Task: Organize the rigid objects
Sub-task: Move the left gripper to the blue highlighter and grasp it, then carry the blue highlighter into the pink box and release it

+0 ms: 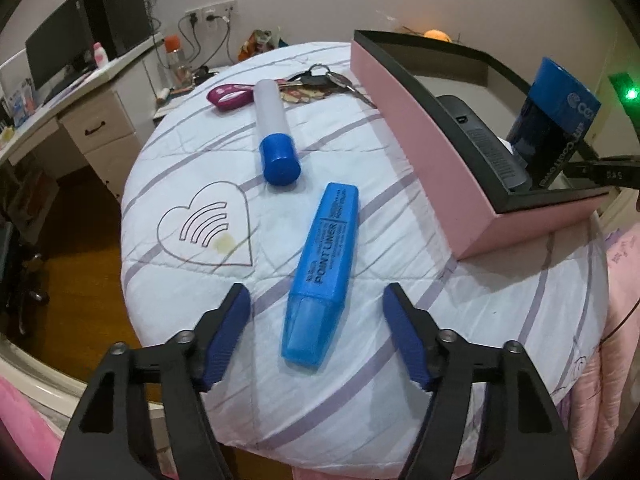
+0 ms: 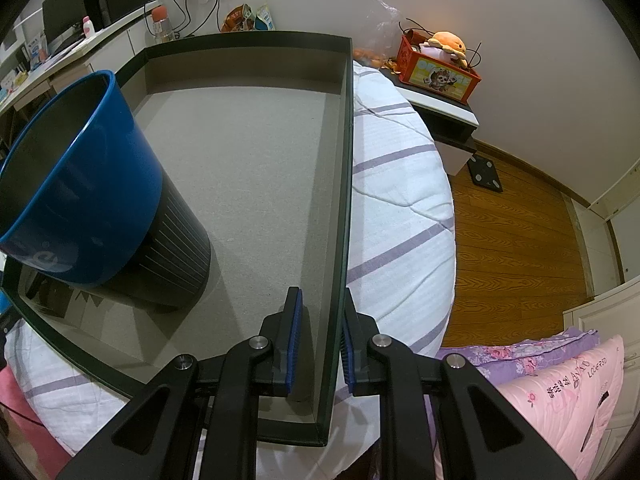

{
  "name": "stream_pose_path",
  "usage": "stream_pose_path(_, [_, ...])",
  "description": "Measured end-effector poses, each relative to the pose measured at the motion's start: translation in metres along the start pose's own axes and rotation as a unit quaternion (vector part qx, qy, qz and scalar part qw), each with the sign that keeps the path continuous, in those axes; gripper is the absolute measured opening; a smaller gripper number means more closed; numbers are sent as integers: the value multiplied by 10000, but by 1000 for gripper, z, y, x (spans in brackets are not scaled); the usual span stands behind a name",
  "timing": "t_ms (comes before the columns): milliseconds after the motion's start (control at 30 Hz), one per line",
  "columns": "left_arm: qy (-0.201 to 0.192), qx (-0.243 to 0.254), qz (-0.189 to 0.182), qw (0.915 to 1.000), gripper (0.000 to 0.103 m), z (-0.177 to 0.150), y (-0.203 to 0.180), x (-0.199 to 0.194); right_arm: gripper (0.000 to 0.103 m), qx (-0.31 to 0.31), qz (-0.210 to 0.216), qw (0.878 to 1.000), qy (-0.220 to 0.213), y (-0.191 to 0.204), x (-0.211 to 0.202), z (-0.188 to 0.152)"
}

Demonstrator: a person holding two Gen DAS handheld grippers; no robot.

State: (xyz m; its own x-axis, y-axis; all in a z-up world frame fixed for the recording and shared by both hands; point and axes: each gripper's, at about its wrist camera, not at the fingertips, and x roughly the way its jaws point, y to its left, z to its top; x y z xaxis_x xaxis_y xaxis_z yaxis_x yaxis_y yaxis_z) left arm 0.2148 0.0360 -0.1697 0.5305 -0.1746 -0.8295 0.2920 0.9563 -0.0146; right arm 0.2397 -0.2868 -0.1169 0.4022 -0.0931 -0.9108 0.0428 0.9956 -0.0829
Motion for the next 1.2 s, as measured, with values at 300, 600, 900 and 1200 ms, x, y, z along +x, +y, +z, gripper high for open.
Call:
stream_pose_path(300, [-24,36,-142,9999,28,3,-2,0,18,-6,-14,10000,2,0,0,0])
stream_pose_path(600, [-179,101,-190,9996,27,4,-6,-7,18,-7,-15,10000,2,0,-1,0])
stream_pose_path(900, [-497,26,-260,9984,27,14,-3,-26,18,-4,-12,10000,-2,0,-1,0])
stream_pose_path(1200, [-626,-19,-331,9975,27,16,-1,-38,18,-3,-13,10000,1,0,0,0])
